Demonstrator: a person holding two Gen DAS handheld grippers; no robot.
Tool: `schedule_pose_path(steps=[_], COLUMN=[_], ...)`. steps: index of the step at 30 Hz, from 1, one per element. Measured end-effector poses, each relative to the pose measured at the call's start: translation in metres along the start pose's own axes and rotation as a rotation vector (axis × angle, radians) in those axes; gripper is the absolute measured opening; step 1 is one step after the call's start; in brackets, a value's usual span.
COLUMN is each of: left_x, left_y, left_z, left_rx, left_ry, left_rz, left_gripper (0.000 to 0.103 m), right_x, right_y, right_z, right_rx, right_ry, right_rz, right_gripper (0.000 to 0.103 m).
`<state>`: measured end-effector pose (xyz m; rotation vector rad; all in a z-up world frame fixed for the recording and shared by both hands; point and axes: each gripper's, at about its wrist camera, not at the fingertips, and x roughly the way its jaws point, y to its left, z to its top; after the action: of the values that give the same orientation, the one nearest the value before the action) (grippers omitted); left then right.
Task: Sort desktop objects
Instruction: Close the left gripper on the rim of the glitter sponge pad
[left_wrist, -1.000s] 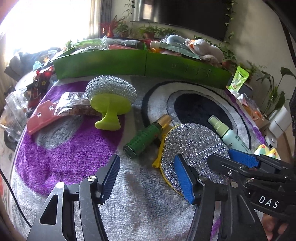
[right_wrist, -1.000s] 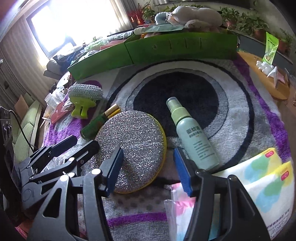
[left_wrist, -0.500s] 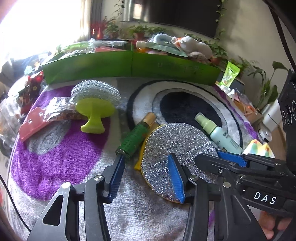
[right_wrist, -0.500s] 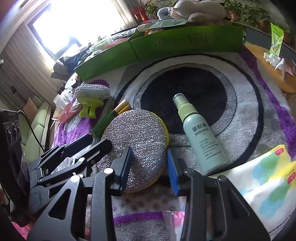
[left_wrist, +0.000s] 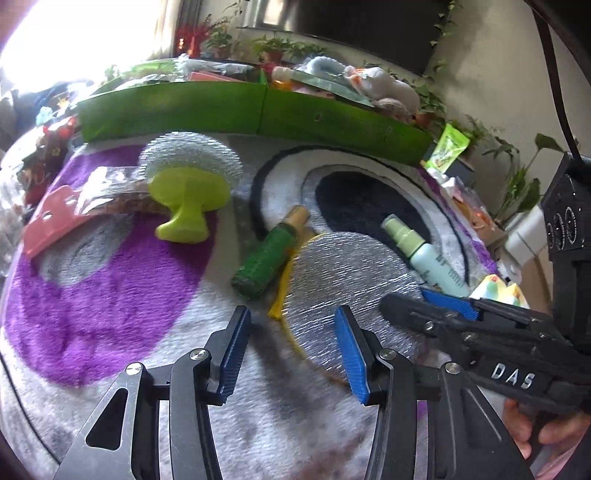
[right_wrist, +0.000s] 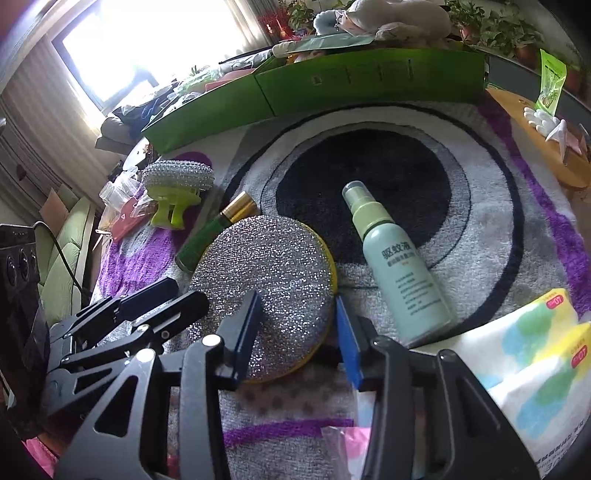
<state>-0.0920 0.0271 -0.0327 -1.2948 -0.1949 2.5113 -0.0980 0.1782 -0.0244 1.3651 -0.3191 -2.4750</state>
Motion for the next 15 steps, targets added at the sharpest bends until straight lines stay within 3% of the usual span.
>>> schedule_pose_path(steps=[2,6,15], left_x=[0.002,-0.001,-0.025], left_y=[-0.004,-0.013,-0.026], left_z=[0.002,0.002,0.009], left_rx=[-0.004,0.039,0.112], left_ry=[0.006,-0.010,-0.091], left_rz=[-0.020,0.014,0.073], left_gripper=[0.033,0.028,0.028], right_x=[0.001,0.000,-0.017], right_y=[0.000,-0.002,0.003], right_z=[0.000,0.000,0.001], right_rx=[-0.003,-0.009,0.003], right_ry=[-0.005,-0.005,-0.041], right_rz=[-0.001,0.011,0.055], right_gripper=[0.042,0.039,0.037])
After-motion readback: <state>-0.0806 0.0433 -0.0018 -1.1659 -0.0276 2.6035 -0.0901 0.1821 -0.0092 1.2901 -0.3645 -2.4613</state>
